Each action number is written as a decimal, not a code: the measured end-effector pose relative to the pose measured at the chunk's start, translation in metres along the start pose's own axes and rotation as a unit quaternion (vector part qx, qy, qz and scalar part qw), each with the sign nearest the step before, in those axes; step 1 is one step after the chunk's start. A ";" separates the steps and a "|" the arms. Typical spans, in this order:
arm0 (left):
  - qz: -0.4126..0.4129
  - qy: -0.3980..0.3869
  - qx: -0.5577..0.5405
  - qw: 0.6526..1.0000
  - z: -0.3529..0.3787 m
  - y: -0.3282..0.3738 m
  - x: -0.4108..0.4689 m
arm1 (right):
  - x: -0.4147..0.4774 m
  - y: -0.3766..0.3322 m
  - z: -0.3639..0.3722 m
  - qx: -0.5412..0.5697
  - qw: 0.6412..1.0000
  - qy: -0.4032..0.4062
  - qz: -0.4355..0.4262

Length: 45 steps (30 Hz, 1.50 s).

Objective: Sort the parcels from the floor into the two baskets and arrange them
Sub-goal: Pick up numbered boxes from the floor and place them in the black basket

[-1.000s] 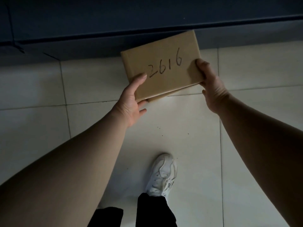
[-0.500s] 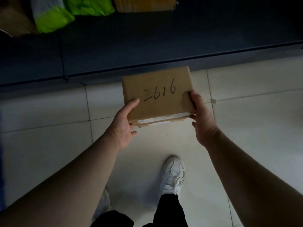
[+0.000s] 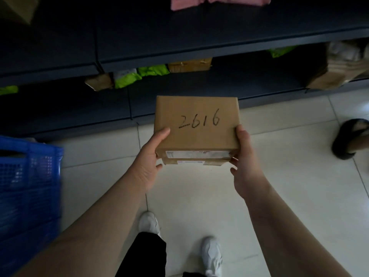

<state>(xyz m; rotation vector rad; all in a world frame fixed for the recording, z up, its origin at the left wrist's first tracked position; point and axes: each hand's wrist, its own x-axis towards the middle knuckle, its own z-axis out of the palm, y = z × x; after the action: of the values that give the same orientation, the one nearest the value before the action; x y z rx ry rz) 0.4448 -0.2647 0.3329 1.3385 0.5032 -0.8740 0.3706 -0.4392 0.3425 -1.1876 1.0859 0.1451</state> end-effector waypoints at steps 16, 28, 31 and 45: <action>0.134 0.070 0.004 0.989 0.030 0.092 -0.334 | -0.278 -0.123 -0.038 -0.030 0.993 -0.101 -0.060; 0.281 0.168 -0.078 0.942 -0.038 0.156 -0.591 | -0.504 -0.185 0.044 -0.048 0.958 -0.232 -0.164; 0.292 0.190 -0.099 0.932 -0.077 0.160 -0.638 | -0.549 -0.178 0.082 -0.060 0.945 -0.274 -0.169; 0.263 0.312 -0.172 0.896 -0.384 0.080 -0.830 | -0.746 -0.011 0.350 -0.188 0.883 -0.415 -0.115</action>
<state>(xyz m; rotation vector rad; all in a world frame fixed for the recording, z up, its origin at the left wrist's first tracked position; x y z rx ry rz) 0.0715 0.3165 0.9372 1.3114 0.7017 0.1150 0.2005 0.1530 0.8898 -1.3896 0.1522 0.6400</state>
